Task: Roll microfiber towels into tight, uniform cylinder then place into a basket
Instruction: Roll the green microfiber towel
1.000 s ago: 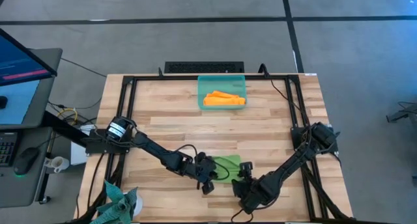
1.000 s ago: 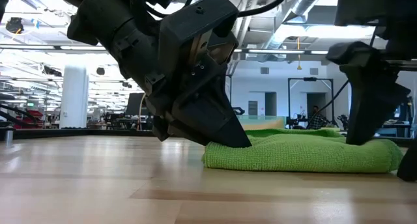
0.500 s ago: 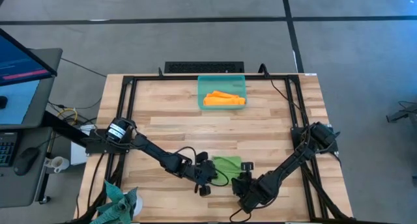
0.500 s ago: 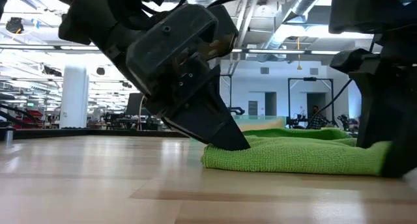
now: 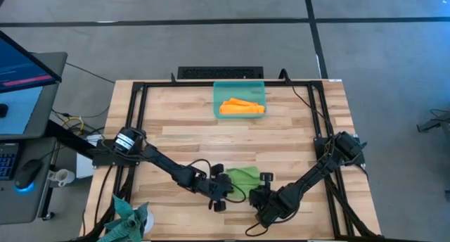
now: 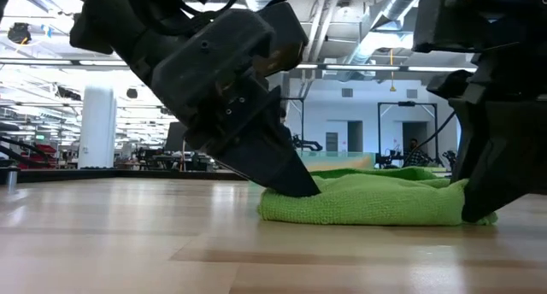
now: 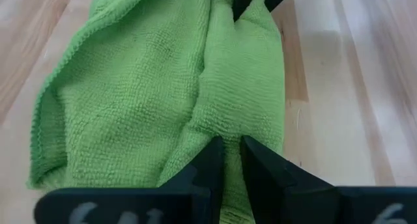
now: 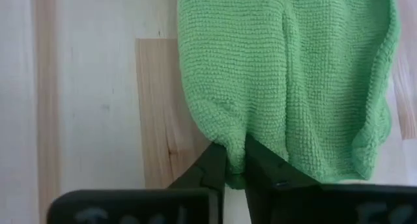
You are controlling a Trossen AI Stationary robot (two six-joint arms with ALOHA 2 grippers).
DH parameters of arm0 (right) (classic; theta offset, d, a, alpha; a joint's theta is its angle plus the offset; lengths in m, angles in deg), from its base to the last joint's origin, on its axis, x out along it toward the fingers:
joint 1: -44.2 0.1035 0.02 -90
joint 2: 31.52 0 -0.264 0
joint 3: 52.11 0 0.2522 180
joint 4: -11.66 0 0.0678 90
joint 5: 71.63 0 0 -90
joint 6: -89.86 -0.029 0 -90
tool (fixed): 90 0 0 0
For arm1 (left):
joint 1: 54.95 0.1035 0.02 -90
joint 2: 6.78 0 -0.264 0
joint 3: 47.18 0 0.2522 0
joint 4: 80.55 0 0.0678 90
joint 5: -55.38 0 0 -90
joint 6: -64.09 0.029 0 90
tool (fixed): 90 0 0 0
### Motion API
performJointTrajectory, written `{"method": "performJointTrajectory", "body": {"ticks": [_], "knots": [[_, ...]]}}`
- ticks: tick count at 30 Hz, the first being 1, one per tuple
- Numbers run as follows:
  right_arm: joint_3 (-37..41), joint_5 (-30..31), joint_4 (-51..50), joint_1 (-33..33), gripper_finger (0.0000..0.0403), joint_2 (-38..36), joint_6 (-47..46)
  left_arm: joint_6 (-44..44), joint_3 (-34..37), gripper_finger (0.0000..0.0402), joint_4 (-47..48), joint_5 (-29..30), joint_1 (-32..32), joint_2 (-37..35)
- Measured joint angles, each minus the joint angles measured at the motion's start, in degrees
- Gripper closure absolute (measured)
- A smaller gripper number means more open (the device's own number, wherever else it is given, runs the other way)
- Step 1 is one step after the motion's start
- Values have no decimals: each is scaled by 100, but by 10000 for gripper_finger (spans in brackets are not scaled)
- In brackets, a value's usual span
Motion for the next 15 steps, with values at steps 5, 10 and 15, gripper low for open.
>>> {"method": "performJointTrajectory", "body": {"ticks": [5, 10, 15], "knots": [[2, 4, 28, 0, 361, 0, -3, 76, 11, 352, 486, 545, -180, -352], [4, 16, 36, 0, 373, 0, -4, 716, 11, 352, 953, 1894, -515, -662], [6, 22, 45, 1, 359, 0, -6, 1608, 6, 352, 977, 2847, -815, -678]]}}
